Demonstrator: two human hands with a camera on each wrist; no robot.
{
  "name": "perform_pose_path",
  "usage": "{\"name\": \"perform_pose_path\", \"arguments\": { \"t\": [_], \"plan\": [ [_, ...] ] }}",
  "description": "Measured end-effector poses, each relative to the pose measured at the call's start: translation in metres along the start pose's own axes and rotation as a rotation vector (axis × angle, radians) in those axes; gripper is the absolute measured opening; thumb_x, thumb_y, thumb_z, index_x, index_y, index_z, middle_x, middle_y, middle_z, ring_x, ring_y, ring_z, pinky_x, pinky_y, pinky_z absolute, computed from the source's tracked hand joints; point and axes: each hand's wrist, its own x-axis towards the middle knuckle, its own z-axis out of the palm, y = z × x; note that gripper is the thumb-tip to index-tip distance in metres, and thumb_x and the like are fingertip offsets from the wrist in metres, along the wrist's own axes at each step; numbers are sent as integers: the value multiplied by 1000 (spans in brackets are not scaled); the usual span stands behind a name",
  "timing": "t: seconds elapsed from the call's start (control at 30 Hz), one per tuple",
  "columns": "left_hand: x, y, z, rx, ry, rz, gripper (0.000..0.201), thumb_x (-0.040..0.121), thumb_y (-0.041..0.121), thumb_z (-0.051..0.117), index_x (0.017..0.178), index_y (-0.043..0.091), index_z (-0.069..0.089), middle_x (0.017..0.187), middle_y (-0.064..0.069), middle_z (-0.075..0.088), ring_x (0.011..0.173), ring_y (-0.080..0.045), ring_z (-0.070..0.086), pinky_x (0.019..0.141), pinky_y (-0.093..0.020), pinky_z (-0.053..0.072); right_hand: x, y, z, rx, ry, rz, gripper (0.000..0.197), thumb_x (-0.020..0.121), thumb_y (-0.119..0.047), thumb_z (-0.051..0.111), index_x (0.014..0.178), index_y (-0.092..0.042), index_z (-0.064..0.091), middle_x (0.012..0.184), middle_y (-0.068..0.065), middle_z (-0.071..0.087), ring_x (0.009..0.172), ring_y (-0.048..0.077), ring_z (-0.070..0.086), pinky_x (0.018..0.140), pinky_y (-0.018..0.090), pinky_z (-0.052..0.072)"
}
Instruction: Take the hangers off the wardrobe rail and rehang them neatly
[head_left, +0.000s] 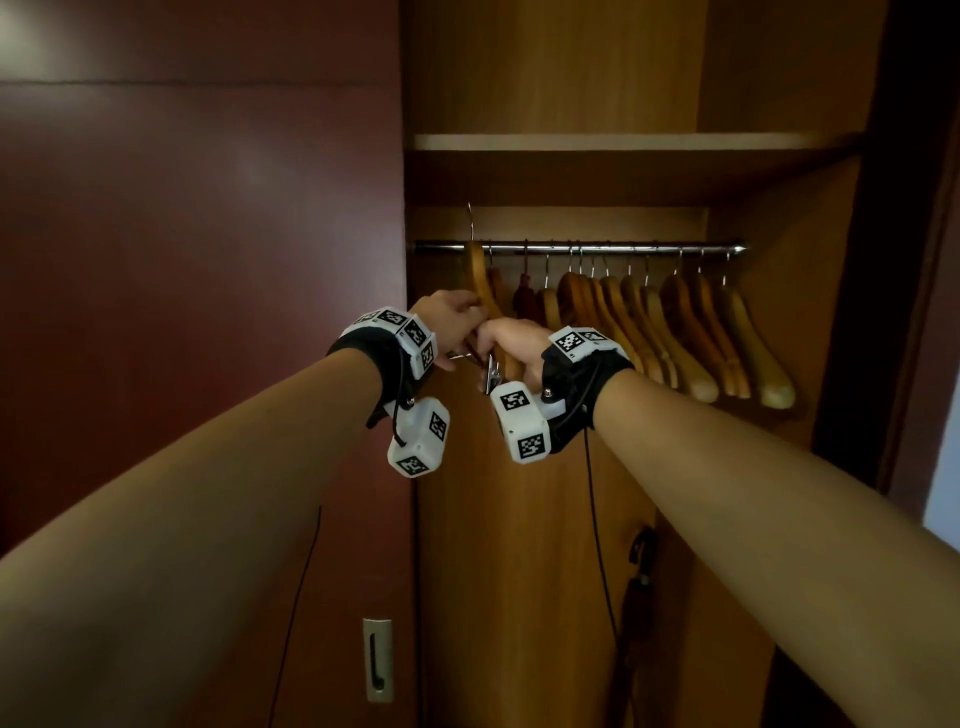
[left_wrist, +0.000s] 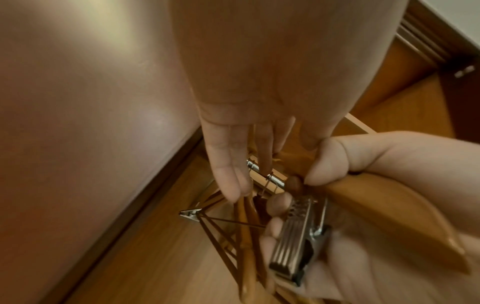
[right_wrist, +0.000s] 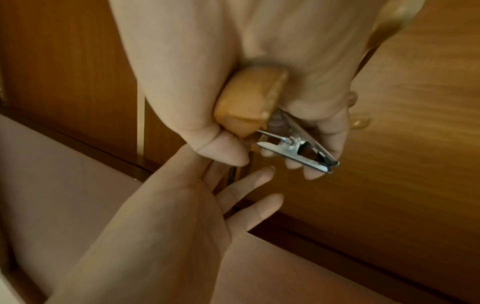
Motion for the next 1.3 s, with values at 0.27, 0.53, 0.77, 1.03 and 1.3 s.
{"name": "perform_pose_path", "arguments": {
  "t": [0.27,0.53,0.77,1.03,1.3],
  "plan": [
    [24,-3,-10,-214,-39,-80,38,100,48,39,124,22,52,111,-9,62,93,-22,64,74,-42,60,44,-16,7,82,22,8,28,68,-10,56,95,-4,55,95,17,50,87,33,53,86,46,48],
    [54,4,4,-233,-35,-181,59,96,60,36,120,10,56,109,-11,63,99,-26,64,79,-43,58,98,-18,-10,81,-18,-19,21,70,-13,55,88,-4,59,84,14,54,92,33,56,91,47,47],
    [80,5,18,-264,-9,-244,59,96,59,38,123,9,55,115,-11,63,102,-26,63,79,-44,57,125,-13,-28,86,-114,-2,7,84,-11,51,85,-6,55,82,12,52,90,29,54,82,40,47],
    [86,-2,36,-235,26,-325,63,93,63,38,128,13,53,117,-12,64,104,-31,64,73,-45,59,139,11,-34,-2,-262,26,32,99,-35,51,93,-3,53,103,22,64,105,42,63,96,55,50],
    [81,-2,40,-165,52,-325,57,96,58,38,125,12,53,118,-12,62,105,-28,62,79,-48,58,123,12,-38,-216,-154,-41,33,97,-33,53,108,-1,55,102,21,67,96,39,69,88,52,55]
  ]
}}
